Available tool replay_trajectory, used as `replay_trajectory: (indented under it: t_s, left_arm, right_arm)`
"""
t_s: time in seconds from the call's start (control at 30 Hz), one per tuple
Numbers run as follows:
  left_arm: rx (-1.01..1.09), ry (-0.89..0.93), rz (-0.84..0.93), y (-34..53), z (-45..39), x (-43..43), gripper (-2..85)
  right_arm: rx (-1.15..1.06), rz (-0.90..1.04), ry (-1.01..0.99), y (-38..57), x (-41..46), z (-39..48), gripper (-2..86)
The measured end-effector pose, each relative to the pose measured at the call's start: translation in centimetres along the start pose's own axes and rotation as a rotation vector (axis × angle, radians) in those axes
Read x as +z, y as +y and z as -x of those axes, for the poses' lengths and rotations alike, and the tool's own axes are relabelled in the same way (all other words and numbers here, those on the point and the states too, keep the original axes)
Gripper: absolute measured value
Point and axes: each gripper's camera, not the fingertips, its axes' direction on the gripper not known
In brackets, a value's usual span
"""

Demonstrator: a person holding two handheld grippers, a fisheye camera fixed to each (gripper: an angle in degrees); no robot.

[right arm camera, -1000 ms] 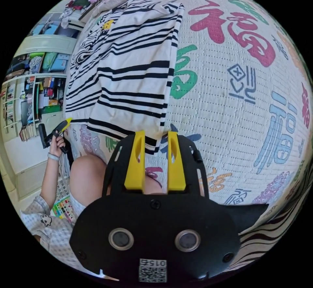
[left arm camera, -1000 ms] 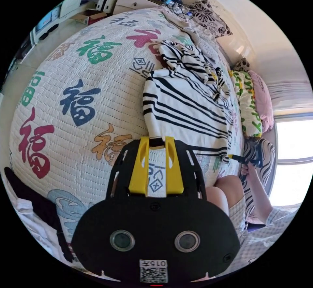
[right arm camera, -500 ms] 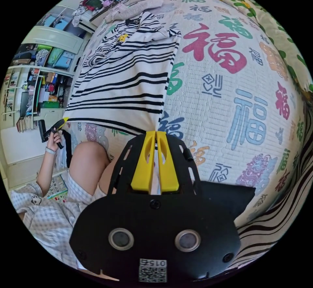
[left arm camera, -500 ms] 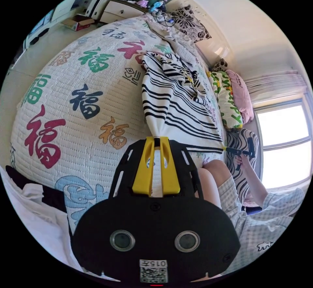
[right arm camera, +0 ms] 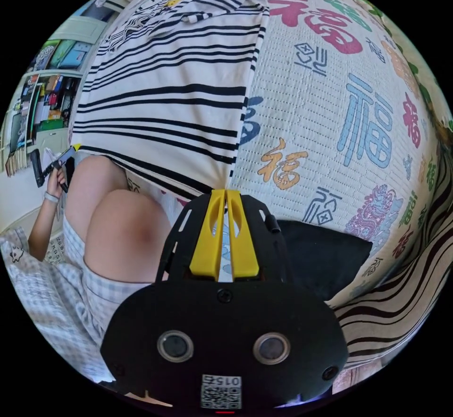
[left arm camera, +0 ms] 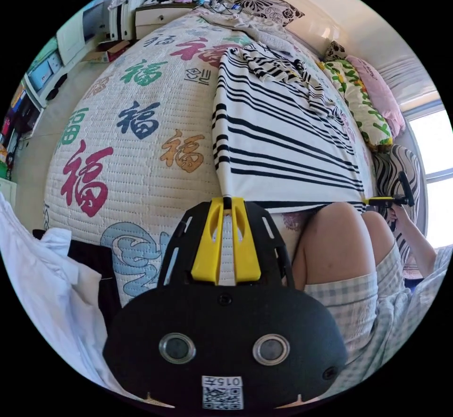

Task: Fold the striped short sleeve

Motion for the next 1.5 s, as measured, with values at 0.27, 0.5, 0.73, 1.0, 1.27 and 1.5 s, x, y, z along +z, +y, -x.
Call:
replay_trajectory:
  t_s: [0.27,0.5,0.73,1.0,1.27,1.5]
  left_arm:
    - [0.246,-0.378,0.063,1.3,-6.4,2.3,3.5]
    - [0.252,-0.361,-0.139,-4.9,-8.9,-3.8,10.9]
    - [0.508,-0.269,-0.082,-21.2,-17.6,5.2,12.9]
    - [0.460,-0.111,-0.013,-28.4,-10.0,4.4,1.7]
    - [-0.203,-0.111,-0.299,-32.3,8.1,-0.9,0.5]
    - [-0.318,0.113,-0.272,-24.8,12.1,1.9,9.1]
  right_arm:
    - [0.003,0.009,-0.168,0.1,2.5,-5.5,4.3]
    - [-0.293,-0.376,-0.042,-5.7,-6.4,-3.0,12.6]
    - [-0.430,-0.292,0.128,-22.1,1.5,6.0,14.8]
    - [-0.335,-0.372,-0.209,-24.0,-3.8,-6.6,4.2]
    - [0.173,-0.537,-0.206,-26.8,-5.5,-26.3,4.6]
    - [0.329,-0.615,-0.518,-21.5,0.1,-31.1,10.2]
